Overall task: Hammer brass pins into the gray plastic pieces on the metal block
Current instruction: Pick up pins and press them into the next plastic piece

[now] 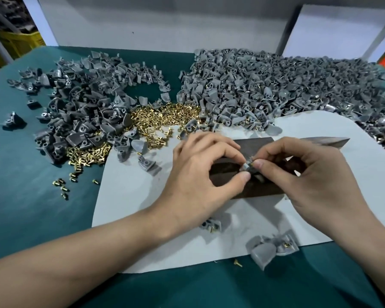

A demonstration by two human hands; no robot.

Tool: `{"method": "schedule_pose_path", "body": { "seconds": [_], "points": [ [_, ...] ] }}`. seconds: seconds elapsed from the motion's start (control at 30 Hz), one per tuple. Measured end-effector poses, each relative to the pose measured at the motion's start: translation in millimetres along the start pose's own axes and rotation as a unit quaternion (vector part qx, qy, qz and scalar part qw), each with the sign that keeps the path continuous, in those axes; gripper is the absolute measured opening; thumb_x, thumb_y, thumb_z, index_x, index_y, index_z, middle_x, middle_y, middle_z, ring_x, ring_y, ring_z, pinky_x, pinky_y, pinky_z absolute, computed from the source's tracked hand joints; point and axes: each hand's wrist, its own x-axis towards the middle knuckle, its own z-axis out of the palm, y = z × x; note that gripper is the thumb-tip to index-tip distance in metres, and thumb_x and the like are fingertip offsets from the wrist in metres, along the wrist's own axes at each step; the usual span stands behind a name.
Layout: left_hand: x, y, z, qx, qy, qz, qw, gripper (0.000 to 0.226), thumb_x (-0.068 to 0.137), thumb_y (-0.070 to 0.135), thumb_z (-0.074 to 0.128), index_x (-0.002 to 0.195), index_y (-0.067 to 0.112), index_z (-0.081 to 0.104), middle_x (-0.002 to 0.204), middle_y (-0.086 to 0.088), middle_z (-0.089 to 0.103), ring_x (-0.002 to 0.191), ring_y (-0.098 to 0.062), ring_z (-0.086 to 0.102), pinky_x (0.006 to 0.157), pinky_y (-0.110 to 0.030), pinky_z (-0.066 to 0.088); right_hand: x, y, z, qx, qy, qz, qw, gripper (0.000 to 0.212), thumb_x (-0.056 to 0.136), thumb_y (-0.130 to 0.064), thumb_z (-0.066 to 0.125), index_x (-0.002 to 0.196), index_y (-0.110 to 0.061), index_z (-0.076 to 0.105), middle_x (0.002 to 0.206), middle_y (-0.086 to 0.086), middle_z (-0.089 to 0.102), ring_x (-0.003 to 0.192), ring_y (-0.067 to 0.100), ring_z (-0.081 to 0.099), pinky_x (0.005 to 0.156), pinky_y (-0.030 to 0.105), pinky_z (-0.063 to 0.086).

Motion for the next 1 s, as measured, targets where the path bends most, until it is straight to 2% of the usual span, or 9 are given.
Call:
{"method": "schedule_pose_path", "body": {
  "seconds": [0.1, 0.27, 0.37, 0.47, 0.63, 0.73, 0.83, 0.93, 1.0],
  "points": [
    [1, -3, -1, -0.032, 0.012, -0.003, 0.999, 0.008, 0.081, 0.03, 0.067, 0.085, 0.024, 0.07, 0.104, 0.017, 0.063, 0.115, -0.006, 0.047, 0.102, -0.04, 0.034, -2, -3, 0, -0.007, 0.008, -0.01, 1.0, 0.013, 0.074, -0.018, 0.072, 0.069, -0.029, 0.067, 0.066, -0.016, 0.067, 0.06, 0.002, 0.059, 0.056, 0.009, 0.041],
    [1, -4, -2, -0.071, 0.014, -0.016, 0.997, 0.008, 0.084, 0.031, 0.063, 0.079, 0.027, 0.069, 0.103, 0.019, 0.064, 0.117, -0.008, 0.047, 0.103, -0.04, 0.035, -4, -5, -5, -0.01, 0.006, 0.002, 1.0, 0.003, 0.07, -0.032, 0.069, 0.068, -0.031, 0.069, 0.065, -0.013, 0.068, 0.057, 0.006, 0.059, 0.055, 0.019, 0.046],
    [0, -2, -1, -0.066, 0.01, 0.002, 0.998, 0.01, 0.085, 0.03, 0.063, 0.079, 0.026, 0.07, 0.103, 0.017, 0.065, 0.116, -0.01, 0.049, 0.103, -0.044, 0.035, -7, -8, -3, -0.033, 0.003, -0.005, 0.999, 0.006, 0.07, -0.031, 0.069, 0.065, -0.033, 0.067, 0.063, -0.019, 0.065, 0.053, 0.0, 0.055, 0.051, 0.009, 0.039],
    [-3, 0, -2, -0.034, 0.011, 0.037, 0.999, 0.019, 0.084, 0.039, 0.061, 0.092, 0.023, 0.069, 0.102, 0.016, 0.064, 0.114, -0.007, 0.049, 0.102, -0.048, 0.034, -8, -10, -1, -0.029, 0.033, 0.013, 0.999, 0.005, 0.069, -0.031, 0.068, 0.065, -0.033, 0.067, 0.065, -0.021, 0.066, 0.056, -0.001, 0.059, 0.052, 0.008, 0.042],
    [-6, 4, 0, 0.006, 0.02, 0.092, 0.996, 0.029, 0.082, 0.038, 0.065, 0.109, 0.035, 0.055, 0.09, 0.025, 0.057, 0.101, 0.006, 0.049, 0.107, -0.043, 0.027, -11, -14, -3, 0.042, 0.064, 0.055, 0.996, 0.008, 0.069, -0.024, 0.074, 0.063, -0.026, 0.07, 0.056, -0.012, 0.066, 0.048, 0.002, 0.055, 0.046, 0.009, 0.039],
    [-6, 1, 0, 0.006, 0.037, 0.116, 0.993, 0.022, 0.088, 0.028, 0.061, 0.109, 0.031, 0.059, 0.09, 0.028, 0.055, 0.098, 0.003, 0.053, 0.11, -0.045, 0.027, -13, -19, -2, 0.093, 0.046, 0.075, 0.992, 0.006, 0.067, -0.025, 0.071, 0.064, -0.02, 0.071, 0.047, -0.006, 0.06, 0.04, 0.003, 0.048, 0.043, 0.009, 0.033],
    [-6, 2, -1, -0.008, 0.045, 0.109, 0.993, 0.025, 0.089, 0.027, 0.06, 0.113, 0.034, 0.055, 0.092, 0.027, 0.06, 0.099, 0.0, 0.059, 0.11, -0.043, 0.026, -12, -21, -5, 0.151, 0.02, 0.103, 0.983, 0.008, 0.07, -0.018, 0.071, 0.065, -0.013, 0.069, 0.045, 0.006, 0.059, 0.033, 0.008, 0.041, 0.037, 0.012, 0.031],
    [-6, 1, 0, -0.005, 0.039, 0.127, 0.991, 0.024, 0.089, 0.024, 0.063, 0.112, 0.028, 0.061, 0.093, 0.017, 0.066, 0.097, -0.008, 0.061, 0.103, -0.046, 0.033, -12, -20, -6, 0.163, 0.022, 0.107, 0.981, 0.014, 0.074, -0.006, 0.071, 0.061, -0.007, 0.066, 0.045, 0.009, 0.06, 0.03, 0.016, 0.043, 0.036, 0.013, 0.034],
    [-6, 2, 0, -0.006, 0.036, 0.132, 0.991, 0.023, 0.086, 0.029, 0.066, 0.109, 0.027, 0.062, 0.089, 0.018, 0.063, 0.095, -0.006, 0.058, 0.1, -0.043, 0.035, -12, -20, -4, 0.183, 0.032, 0.113, 0.976, 0.017, 0.076, 0.0, 0.07, 0.061, -0.005, 0.065, 0.045, 0.011, 0.06, 0.03, 0.017, 0.047, 0.036, 0.016, 0.039]
  ]
}}
